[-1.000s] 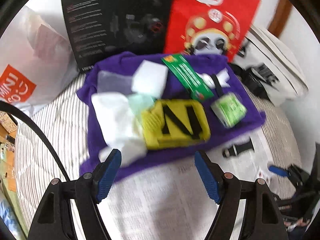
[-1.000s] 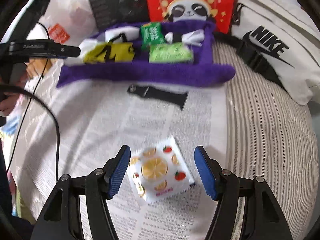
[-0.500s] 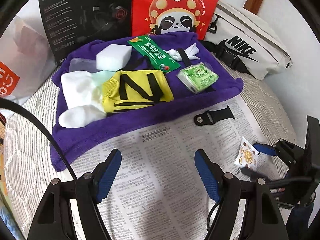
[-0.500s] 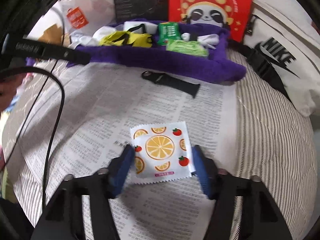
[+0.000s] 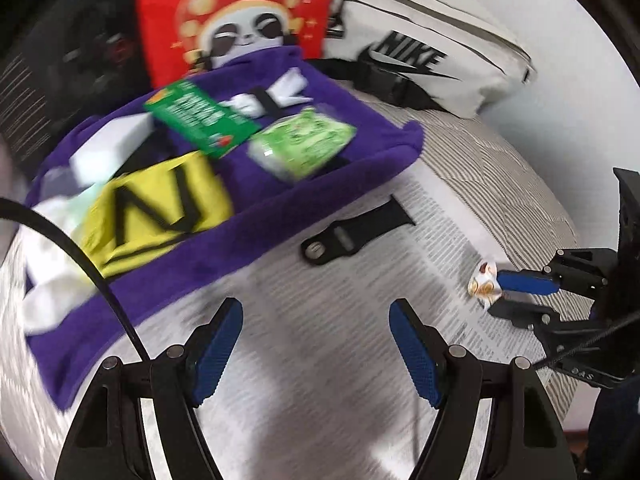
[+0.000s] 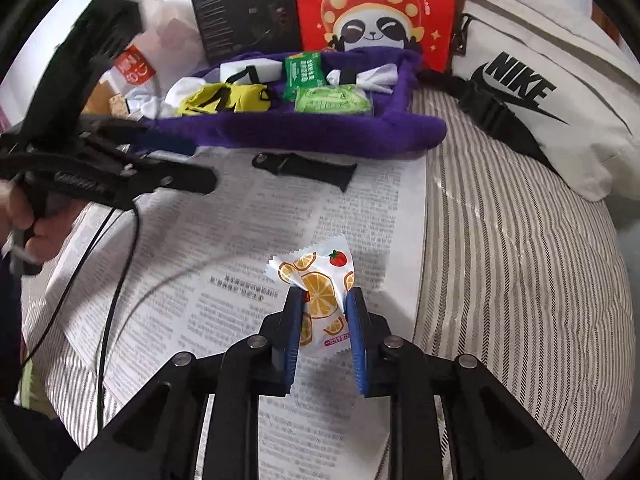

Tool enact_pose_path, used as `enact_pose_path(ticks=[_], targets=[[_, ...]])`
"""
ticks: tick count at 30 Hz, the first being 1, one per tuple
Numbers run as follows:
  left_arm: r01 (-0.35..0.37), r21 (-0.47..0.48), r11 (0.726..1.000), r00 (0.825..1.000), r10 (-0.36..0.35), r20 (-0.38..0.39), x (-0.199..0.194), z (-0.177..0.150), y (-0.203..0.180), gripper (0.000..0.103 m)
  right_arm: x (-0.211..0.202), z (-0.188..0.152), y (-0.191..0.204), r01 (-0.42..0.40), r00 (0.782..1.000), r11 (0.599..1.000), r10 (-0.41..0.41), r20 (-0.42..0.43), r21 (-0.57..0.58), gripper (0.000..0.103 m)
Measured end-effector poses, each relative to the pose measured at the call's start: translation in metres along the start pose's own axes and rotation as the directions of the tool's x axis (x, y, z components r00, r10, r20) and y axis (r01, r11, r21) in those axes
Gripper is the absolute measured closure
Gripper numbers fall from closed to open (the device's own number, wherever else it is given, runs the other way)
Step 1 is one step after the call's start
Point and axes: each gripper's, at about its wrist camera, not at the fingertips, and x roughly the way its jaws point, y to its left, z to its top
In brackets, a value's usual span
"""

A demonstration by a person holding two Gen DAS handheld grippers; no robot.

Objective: Organize soft objects
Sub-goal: 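Grasp the black watch strap on the newspaper with the left tool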

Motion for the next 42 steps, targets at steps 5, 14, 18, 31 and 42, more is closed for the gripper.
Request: enact_pose_path(ticks=[5, 14, 18, 31, 42], targets=[[0.025, 0.055, 0.998, 1.000, -0.025, -0.013, 0.019, 0.013, -0.009, 0.029, -0.006, -0.007, -0.009, 0.022, 1.000, 1.000, -0.021, -0.005, 0.011, 0.081], [0.005, 0.146, 0.989, 1.000, -0.005, -0.006, 0.040, 0.025, -0.022, 0.029, -0.019, -0.026, -0.028, 0.027, 1.000, 0.998, -0.027, -0.004, 0.057, 0.080], [0.027, 0.154, 0.988, 1.000, -0.026, -0.009, 0.041, 0.026, -0.024, 0.030, -0.019, -0.026, -0.029, 0.016, 1.000, 0.997, -0.016, 0.000, 0.072, 0.080], [0.041, 0.206, 0.978, 0.999, -0.039, -0.016, 0.046, 0.035, -0.033, 0.031, -0.017, -0.028, -0.030, 0.011, 1.000, 0.996, -0.012, 0.008, 0.086, 0.075], [0.101, 0.304, 0.947, 0.995, -0.097, -0.026, 0.040, 0.031, -0.047, 0.076, -0.017, -0.029, -0.031, 0.011, 1.000, 0.996, -0.012, 0.013, 0.086, 0.074]])
